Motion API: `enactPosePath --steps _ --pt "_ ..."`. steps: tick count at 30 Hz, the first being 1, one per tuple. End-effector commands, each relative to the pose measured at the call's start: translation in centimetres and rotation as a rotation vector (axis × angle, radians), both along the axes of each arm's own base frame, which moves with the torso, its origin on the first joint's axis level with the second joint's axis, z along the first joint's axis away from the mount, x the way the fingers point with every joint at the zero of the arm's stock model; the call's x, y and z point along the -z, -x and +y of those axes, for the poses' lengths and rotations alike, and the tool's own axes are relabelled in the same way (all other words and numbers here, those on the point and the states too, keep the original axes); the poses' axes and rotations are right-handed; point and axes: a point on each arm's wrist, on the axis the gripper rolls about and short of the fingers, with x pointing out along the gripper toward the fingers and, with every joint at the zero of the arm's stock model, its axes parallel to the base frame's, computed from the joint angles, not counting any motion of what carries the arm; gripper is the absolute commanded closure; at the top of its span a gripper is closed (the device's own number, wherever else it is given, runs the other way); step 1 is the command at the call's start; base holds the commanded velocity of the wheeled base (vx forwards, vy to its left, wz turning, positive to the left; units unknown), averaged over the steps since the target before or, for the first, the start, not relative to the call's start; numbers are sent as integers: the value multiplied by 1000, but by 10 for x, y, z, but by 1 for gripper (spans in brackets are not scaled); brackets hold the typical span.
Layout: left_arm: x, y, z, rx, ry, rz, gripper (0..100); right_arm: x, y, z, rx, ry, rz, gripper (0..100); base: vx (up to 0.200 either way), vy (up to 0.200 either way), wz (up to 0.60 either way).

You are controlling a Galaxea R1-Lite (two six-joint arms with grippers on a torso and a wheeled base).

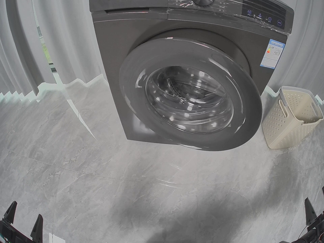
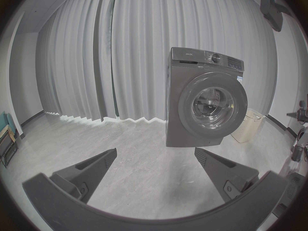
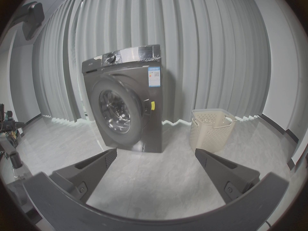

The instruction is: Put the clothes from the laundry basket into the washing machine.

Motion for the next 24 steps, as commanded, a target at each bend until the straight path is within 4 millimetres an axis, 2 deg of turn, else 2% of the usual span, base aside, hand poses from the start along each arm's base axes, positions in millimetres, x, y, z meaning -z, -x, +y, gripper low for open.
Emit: enactPosePath --steps 1,3,4,5,8,10,11,13,17,24 --pt "5 0 0 0 -8 5 0 -34 9 0 -6 -12 -110 0 0 -200 0" --pt "5 0 0 0 -9 5 0 -30 0 1 -79 -6 7 0 0 -200 0" --pt "5 0 0 0 -9 5 0 -30 0 1 -79 -6 7 0 0 -200 0" --pt "5 0 0 0 -5 5 0 -27 -12 3 -165 -11 113 0 0 0 0" --pt "5 0 0 0 -3 5 0 -38 -32 6 -278 -19 212 0 0 0 0" --pt "5 0 0 0 -1 6 0 -49 -48 8 -361 10 228 0 0 0 0" --pt "5 0 0 0 -1 5 0 -49 -49 8 -370 14 230 0 0 0 0" --pt "5 0 0 0 0 5 0 -59 -74 14 -532 75 243 0 0 0 0" --pt "5 0 0 0 0 5 0 -64 -98 30 -706 90 257 0 50 0 0" --pt "5 0 0 0 -3 5 0 -74 -130 64 -777 19 320 0 200 0 0"
